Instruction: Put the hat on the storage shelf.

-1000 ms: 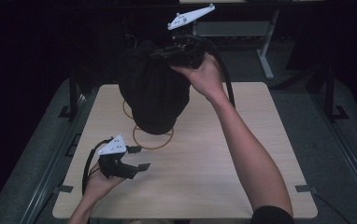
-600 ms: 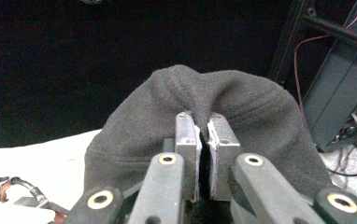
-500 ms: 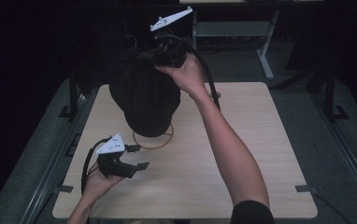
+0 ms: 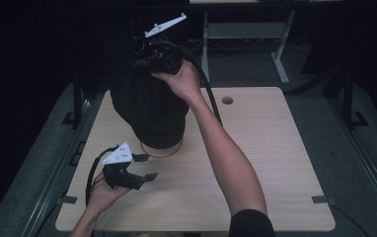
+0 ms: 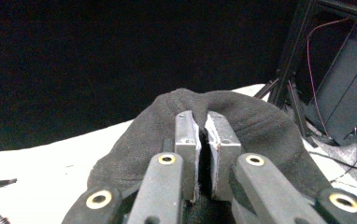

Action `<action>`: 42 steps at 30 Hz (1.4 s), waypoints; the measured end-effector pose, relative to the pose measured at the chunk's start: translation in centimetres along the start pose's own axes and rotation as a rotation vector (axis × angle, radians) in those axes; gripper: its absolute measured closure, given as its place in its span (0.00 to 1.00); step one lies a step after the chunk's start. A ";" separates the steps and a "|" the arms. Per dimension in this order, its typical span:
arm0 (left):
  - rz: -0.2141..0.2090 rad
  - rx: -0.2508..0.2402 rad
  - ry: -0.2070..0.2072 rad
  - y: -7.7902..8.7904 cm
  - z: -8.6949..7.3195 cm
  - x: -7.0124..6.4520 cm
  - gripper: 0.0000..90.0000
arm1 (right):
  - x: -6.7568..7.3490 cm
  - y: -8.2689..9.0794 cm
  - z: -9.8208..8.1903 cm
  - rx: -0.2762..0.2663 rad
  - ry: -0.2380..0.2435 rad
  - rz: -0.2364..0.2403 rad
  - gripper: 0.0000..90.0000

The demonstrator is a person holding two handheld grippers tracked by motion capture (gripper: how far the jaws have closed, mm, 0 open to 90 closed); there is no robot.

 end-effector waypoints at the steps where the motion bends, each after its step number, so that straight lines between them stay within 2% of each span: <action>1: -0.001 0.000 0.000 0.0 0.0 -0.1 0.29 | -0.1 -0.2 -0.1 0.007 -0.002 -0.002 0.93; 13: -0.022 0.016 -0.046 -0.2 -0.1 -0.8 0.29 | -0.9 -2.4 -1.5 0.083 -0.014 -0.024 0.93; 17: -0.027 0.021 -0.044 -0.2 -0.1 -0.9 0.29 | -1.0 -2.8 -1.7 0.101 -0.020 -0.030 0.93; 19: -0.026 0.017 -0.042 -0.2 -0.1 -1.0 0.29 | -1.2 -3.1 -1.8 0.112 -0.002 -0.039 0.93; 23: -0.028 0.015 -0.040 -0.2 -0.1 -1.1 0.29 | -1.3 -3.5 -2.0 0.134 -0.023 -0.050 0.93; 25: -0.035 0.008 -0.038 -0.2 0.0 -1.1 0.29 | -1.7 -3.8 -2.3 0.145 0.005 -0.058 0.92; 27: -0.041 0.010 -0.038 -0.1 0.0 -1.2 0.29 | -1.7 -4.0 -2.6 0.160 -0.014 -0.063 0.92; 29: -0.043 0.009 -0.045 0.0 0.0 -1.3 0.29 | -1.6 -4.3 -2.8 0.176 -0.037 -0.063 0.91; 30: -0.043 0.010 -0.056 0.0 0.0 -1.3 0.29 | -1.7 -4.5 -3.0 0.186 -0.022 -0.071 0.89; 33: -0.038 0.021 -0.059 -0.1 -0.1 -1.3 0.29 | -1.8 -4.9 -3.9 0.245 -0.030 -0.089 0.85; 36: -0.040 0.019 -0.058 0.0 -0.2 -1.5 0.29 | -1.8 -5.3 -4.6 0.282 -0.021 -0.101 0.81; 39: -0.041 0.018 -0.059 0.1 -0.1 -1.5 0.29 | -1.9 -5.3 -5.0 0.296 -0.006 -0.101 0.78; 42: -0.041 0.016 -0.057 0.2 -0.1 -1.5 0.29 | -2.0 -5.2 -5.2 0.298 -0.024 -0.099 0.73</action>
Point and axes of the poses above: each handheld gripper's, and its own axes: y roughly backward along the jaws, z roughly out of its top, x roughly to its left, the point moved 10 cm from there along -y, roughly forward along the jaws, and after that the axes turned 6 degrees about -x, right-handed, at the moved point
